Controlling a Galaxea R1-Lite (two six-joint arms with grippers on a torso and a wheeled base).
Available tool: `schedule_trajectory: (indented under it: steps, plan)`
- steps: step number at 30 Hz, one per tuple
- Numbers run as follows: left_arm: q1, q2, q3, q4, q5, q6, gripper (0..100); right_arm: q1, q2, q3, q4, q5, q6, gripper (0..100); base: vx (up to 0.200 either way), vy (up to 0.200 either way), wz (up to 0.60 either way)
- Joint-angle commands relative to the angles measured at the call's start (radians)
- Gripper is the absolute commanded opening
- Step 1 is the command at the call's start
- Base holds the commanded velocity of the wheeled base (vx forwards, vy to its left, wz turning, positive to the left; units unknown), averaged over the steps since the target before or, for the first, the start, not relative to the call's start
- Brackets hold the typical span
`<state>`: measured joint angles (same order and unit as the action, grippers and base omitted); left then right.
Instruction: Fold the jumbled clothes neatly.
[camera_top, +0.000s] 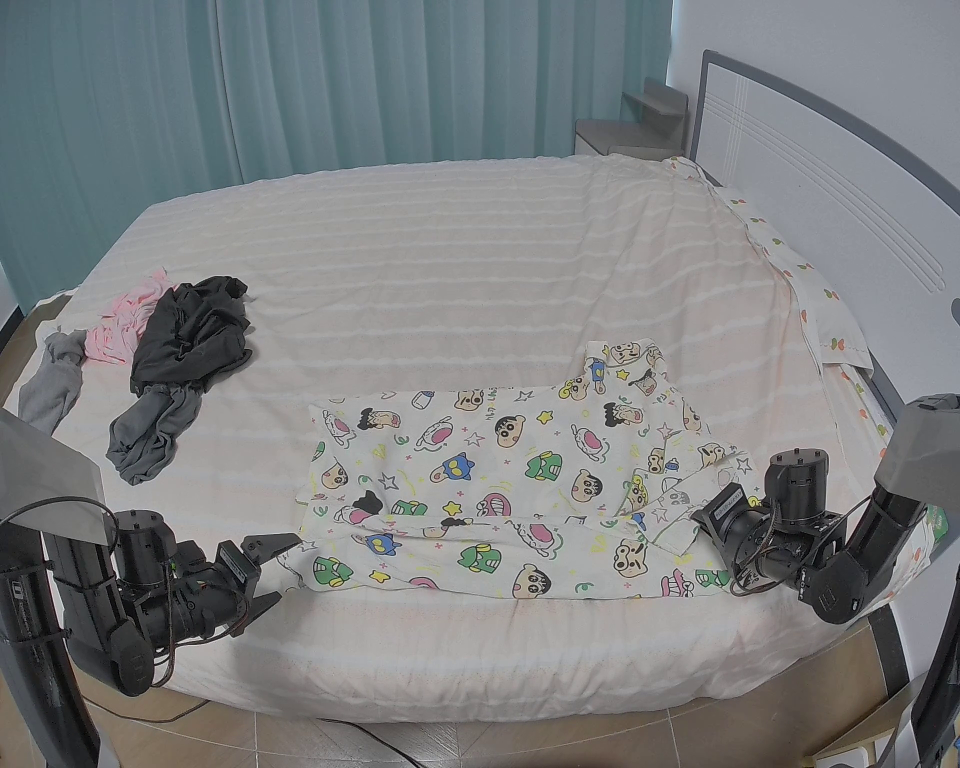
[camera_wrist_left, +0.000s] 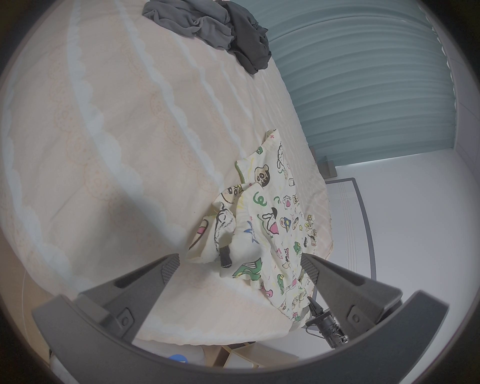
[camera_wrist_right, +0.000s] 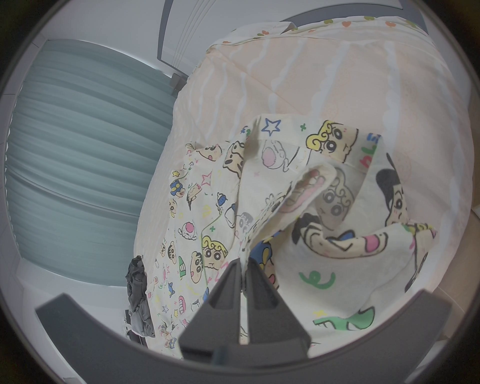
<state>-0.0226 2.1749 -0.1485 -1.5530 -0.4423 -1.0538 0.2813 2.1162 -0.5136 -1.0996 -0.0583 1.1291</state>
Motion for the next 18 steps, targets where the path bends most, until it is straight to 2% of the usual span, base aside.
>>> schedule_trajectory:
  steps: [1,10,18]
  plan:
    - [0.000,0.003,0.000,-0.009,0.001,0.000,100,-0.007,0.004,0.000,-0.002,0.000,0.000,0,0.000,0.000,0.00]
    - [0.000,0.003,0.000,-0.009,0.001,0.002,100,-0.005,-0.087,-0.008,0.000,-0.002,-0.006,0,0.000,0.000,0.00]
    - [0.000,0.005,0.001,-0.009,0.002,0.002,100,0.001,-0.151,-0.028,0.012,-0.003,-0.120,0,0.000,0.000,0.00]
